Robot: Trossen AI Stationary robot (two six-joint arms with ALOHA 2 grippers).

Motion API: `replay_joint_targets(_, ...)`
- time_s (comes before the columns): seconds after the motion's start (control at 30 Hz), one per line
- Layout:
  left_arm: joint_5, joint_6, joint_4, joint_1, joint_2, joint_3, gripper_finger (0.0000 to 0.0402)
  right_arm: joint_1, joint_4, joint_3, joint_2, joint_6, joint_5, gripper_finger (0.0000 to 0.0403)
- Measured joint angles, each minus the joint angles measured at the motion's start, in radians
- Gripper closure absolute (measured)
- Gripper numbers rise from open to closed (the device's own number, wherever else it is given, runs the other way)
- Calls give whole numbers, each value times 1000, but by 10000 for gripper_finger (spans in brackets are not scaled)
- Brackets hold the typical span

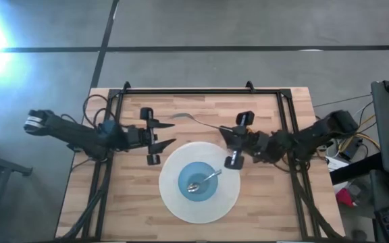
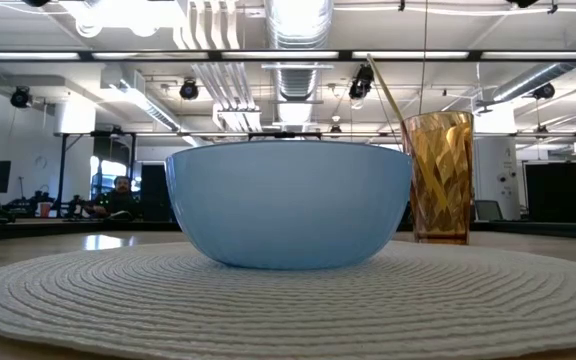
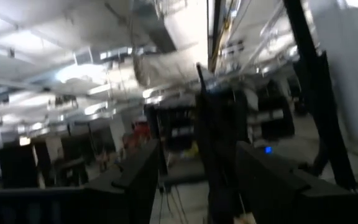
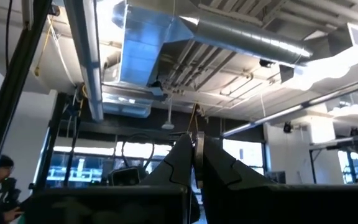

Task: Pick & Place Utensil
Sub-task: Put the silver fork into the blue bowl on the white mat

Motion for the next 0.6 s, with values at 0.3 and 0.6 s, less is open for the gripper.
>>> replay_joint_targets(0.3,-66,-110,-326,0,-83,0,193,-1,-417,-28,-243,106,25,394)
replay_joint_targets(0.6,-68,-224,-538,0,-133,0,193,-2,-934,85,-388,257,28,394)
